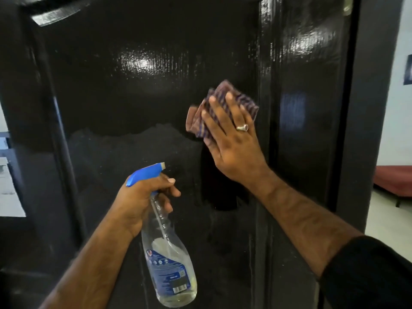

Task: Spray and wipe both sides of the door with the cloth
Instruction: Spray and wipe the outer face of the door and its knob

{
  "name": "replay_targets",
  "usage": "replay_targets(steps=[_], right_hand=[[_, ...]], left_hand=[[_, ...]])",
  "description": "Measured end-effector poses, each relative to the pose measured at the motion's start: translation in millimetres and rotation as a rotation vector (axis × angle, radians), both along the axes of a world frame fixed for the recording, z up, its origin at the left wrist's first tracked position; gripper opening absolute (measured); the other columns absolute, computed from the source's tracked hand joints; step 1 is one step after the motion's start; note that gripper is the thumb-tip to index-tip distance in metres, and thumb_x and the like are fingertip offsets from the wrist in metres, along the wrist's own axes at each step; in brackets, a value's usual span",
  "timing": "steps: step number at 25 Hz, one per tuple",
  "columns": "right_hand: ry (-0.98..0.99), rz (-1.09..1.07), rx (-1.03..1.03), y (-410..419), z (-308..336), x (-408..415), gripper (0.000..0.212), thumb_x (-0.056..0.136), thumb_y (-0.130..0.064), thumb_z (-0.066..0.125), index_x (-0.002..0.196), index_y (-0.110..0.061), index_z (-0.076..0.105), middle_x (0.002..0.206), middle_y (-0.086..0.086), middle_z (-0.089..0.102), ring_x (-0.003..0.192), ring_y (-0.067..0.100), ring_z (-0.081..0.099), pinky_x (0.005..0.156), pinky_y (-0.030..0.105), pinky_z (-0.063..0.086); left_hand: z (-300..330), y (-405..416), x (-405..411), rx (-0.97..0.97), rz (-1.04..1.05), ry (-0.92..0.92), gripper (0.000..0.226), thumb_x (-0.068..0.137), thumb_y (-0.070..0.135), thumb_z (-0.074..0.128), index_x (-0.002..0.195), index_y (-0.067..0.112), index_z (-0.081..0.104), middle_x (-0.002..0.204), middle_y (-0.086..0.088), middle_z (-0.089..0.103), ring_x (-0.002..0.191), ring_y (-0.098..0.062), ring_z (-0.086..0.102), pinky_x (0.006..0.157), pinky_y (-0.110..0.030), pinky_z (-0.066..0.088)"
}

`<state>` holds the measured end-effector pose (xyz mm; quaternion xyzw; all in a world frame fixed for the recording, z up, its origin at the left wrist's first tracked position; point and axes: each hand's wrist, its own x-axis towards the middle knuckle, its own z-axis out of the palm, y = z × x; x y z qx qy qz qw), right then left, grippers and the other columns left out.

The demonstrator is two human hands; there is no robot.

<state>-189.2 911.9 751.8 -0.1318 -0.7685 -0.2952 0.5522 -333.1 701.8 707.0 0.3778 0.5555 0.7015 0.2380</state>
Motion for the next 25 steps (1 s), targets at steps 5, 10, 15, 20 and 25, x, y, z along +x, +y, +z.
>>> replay_targets(steps=[5, 10, 15, 20, 25], right_hand=[[-0.668, 0.010, 0.343, 4, -91, 7, 0.074, 0.100, -0.030, 0.061, 0.169, -0.024, 0.033, 0.180, 0.005, 0.016, 0.167, 0.030, 0.004, 0.135, 0.053, 0.012], [-0.054, -0.031, 0.132, 2, 45, -12, 0.062, 0.108, -0.041, 0.053, 0.165, -0.021, 0.041, 0.177, 0.007, 0.026, 0.165, 0.035, 0.017, 0.131, 0.056, 0.019], [-0.251, 0.022, 0.185, -17, -17, -45, 0.063, 0.107, -0.034, 0.053, 0.167, -0.018, 0.038, 0.179, 0.010, 0.020, 0.166, 0.037, 0.009, 0.131, 0.060, 0.017], [-0.801, 0.049, 0.479, -17, -47, -53, 0.071, 0.100, -0.032, 0.057, 0.168, -0.028, 0.034, 0.179, 0.001, 0.017, 0.167, 0.027, 0.001, 0.135, 0.049, -0.001], [-0.095, 0.004, 0.155, -34, 64, -78, 0.064, 0.107, -0.044, 0.055, 0.165, -0.021, 0.041, 0.177, 0.008, 0.026, 0.165, 0.037, 0.017, 0.131, 0.058, 0.019]], left_hand=[[-7, -14, -9, -0.035, 0.048, -0.066, 0.009, 0.080, 0.005, 0.076, 0.083, 0.003, 0.068, 0.088, -0.029, 0.074, 0.045, -0.024, 0.059, 0.057, -0.033, 0.053], [-16, -22, -8, -0.123, 0.067, 0.073, 0.026, 0.081, 0.004, 0.074, 0.057, 0.007, 0.065, 0.065, -0.024, 0.062, 0.044, -0.027, 0.058, 0.055, -0.032, 0.052], [-13, -39, -16, -0.053, 0.080, 0.020, 0.016, 0.078, 0.010, 0.080, 0.065, 0.008, 0.070, 0.075, -0.025, 0.070, 0.044, -0.028, 0.058, 0.059, -0.036, 0.050], [0, -51, -30, -0.020, 0.095, 0.015, 0.019, 0.085, 0.010, 0.076, 0.067, 0.015, 0.075, 0.082, -0.025, 0.073, 0.045, -0.027, 0.058, 0.061, -0.037, 0.051], [-5, -57, -51, -0.008, 0.118, -0.044, 0.016, 0.084, 0.013, 0.078, 0.093, 0.004, 0.068, 0.087, -0.025, 0.074, 0.047, -0.026, 0.060, 0.065, -0.039, 0.051]])
